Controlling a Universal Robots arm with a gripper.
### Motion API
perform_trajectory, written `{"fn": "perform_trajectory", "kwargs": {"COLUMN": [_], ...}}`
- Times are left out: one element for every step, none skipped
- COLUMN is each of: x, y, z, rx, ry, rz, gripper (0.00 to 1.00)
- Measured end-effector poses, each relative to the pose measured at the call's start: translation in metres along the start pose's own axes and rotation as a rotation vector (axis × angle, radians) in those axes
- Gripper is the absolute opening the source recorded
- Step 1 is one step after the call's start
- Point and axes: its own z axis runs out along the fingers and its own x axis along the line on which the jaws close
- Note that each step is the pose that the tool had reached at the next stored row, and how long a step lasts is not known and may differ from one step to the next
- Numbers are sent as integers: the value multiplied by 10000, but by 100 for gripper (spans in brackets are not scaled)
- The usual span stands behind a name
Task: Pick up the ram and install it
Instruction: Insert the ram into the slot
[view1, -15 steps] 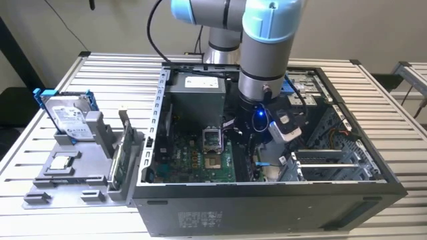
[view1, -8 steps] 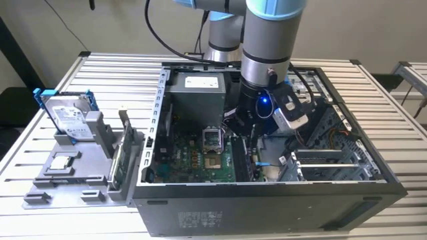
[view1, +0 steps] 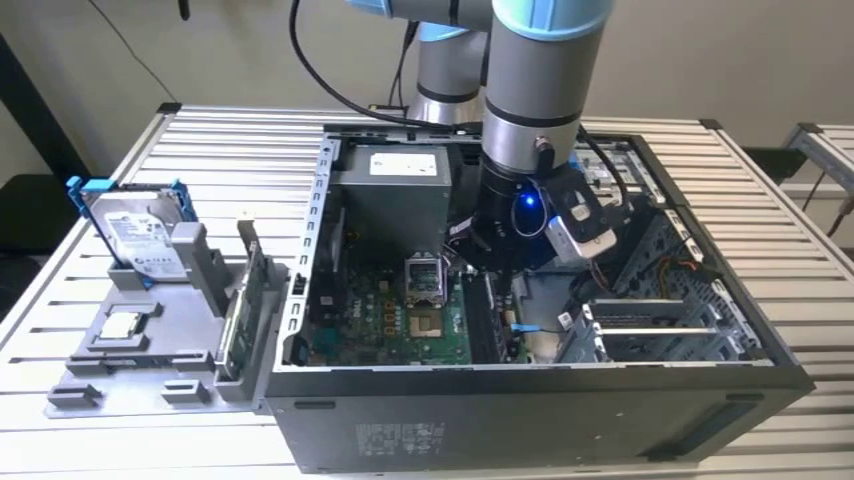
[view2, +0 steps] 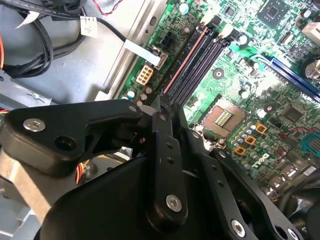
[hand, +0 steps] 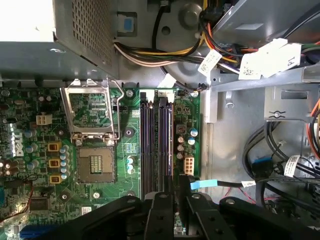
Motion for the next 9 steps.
{"fn": "perform_trajectory", "kwargs": {"x": [0, 0, 0, 0, 0, 0, 0, -1, -7], "y": [0, 0, 0, 0, 0, 0, 0, 0, 0], "z": [0, 0, 0, 0, 0, 0, -1, -1, 0], "rx": [0, 0, 0, 0, 0, 0, 0, 0, 0], "ry": [0, 0, 0, 0, 0, 0, 0, 0, 0], "rz": [0, 0, 0, 0, 0, 0, 0, 1, 0], "gripper": [14, 11, 11, 11, 11, 11, 11, 11, 11]}}
